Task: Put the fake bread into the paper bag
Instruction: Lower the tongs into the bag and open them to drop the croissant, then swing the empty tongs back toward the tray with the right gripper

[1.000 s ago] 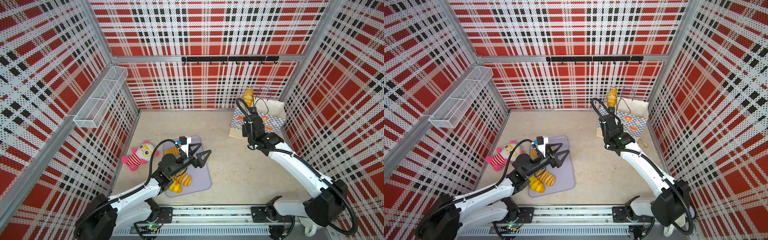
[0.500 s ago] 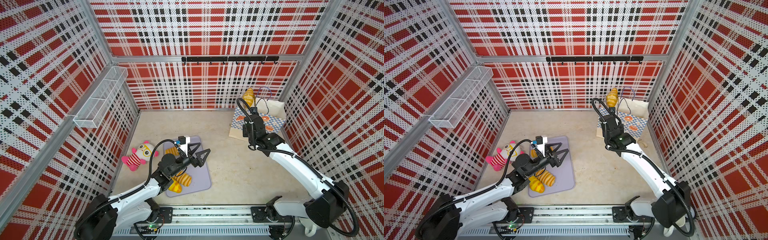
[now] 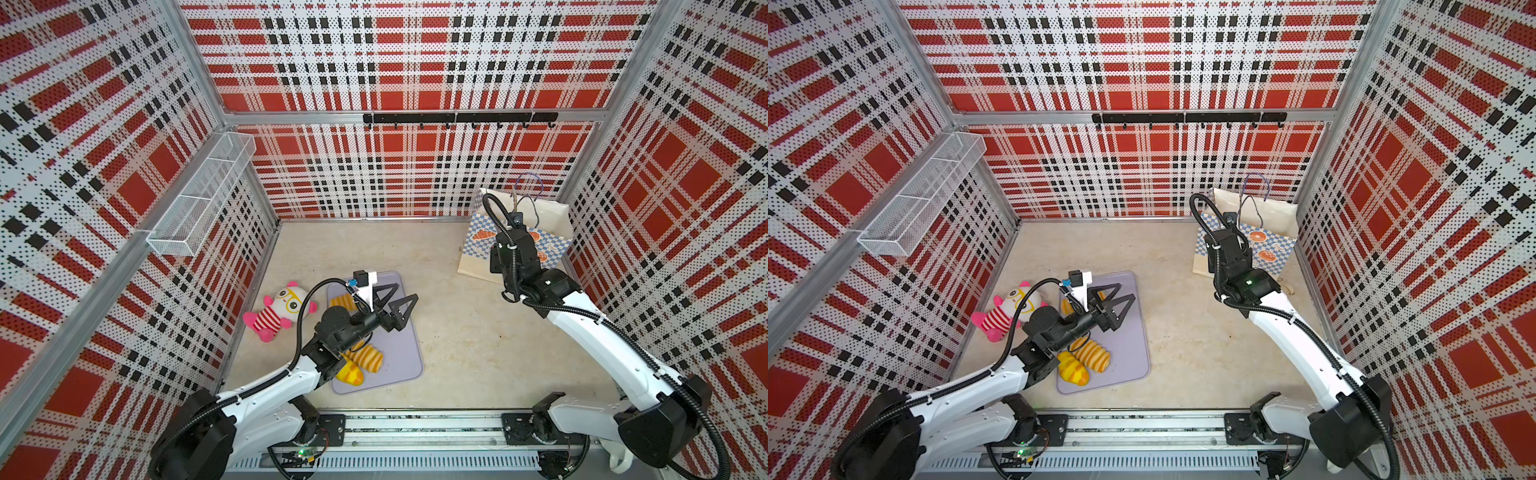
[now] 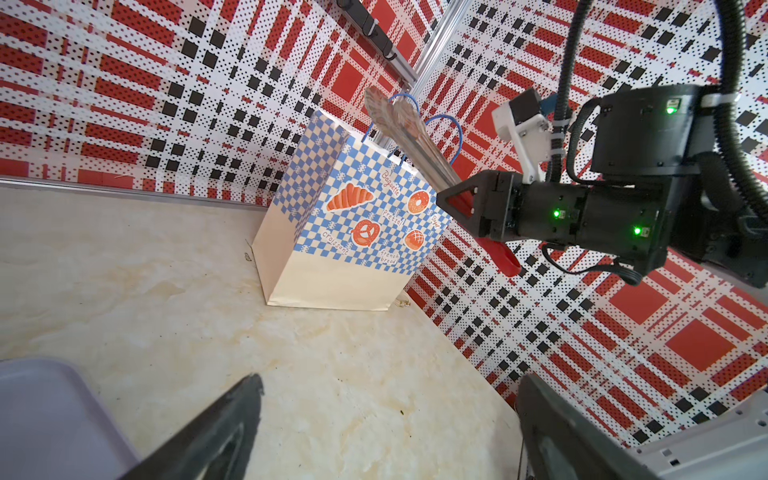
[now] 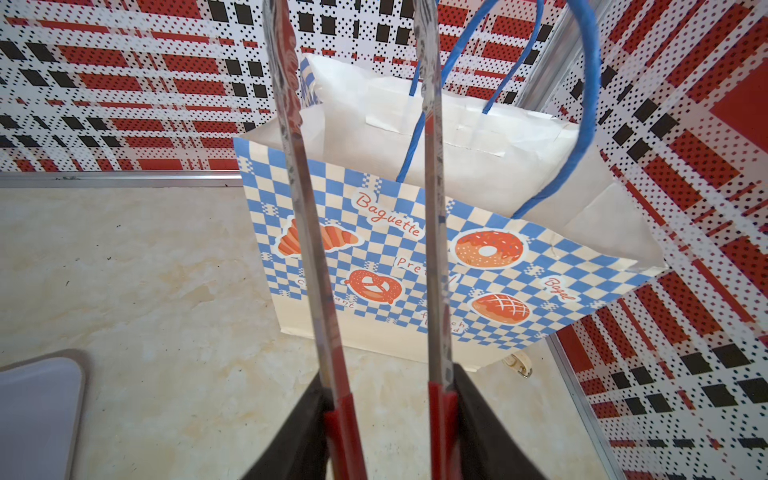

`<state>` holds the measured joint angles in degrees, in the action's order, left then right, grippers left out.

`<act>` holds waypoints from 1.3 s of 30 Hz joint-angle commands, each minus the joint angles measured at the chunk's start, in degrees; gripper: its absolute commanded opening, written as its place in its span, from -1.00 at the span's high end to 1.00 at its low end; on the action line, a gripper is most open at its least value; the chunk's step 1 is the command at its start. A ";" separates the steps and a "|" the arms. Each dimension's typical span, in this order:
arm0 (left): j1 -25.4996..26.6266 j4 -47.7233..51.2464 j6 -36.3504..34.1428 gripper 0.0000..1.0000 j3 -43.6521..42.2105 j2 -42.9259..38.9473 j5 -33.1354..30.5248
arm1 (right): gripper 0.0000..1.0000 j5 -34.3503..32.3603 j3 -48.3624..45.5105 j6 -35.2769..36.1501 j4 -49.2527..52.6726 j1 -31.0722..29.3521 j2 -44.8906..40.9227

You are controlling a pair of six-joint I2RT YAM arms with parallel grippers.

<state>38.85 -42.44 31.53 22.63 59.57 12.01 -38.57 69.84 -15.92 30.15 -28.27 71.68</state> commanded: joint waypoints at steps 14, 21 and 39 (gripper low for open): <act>-1.23 -1.62 0.64 -0.96 -0.42 0.93 0.19 | 0.26 3.14 -0.20 -1.63 -3.96 -6.88 -8.02; -1.71 -1.67 0.96 -0.96 -0.70 0.19 0.39 | 0.26 16.61 -2.46 -3.82 -5.94 -8.29 -12.96; -7.54 26.13 10.79 -0.96 -0.11 -16.35 -2.29 | 0.23 44.96 -15.06 0.07 -7.79 -9.81 -16.68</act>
<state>32.84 -28.91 40.16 21.89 46.19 11.22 2.07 55.07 -19.62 23.68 -37.23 55.31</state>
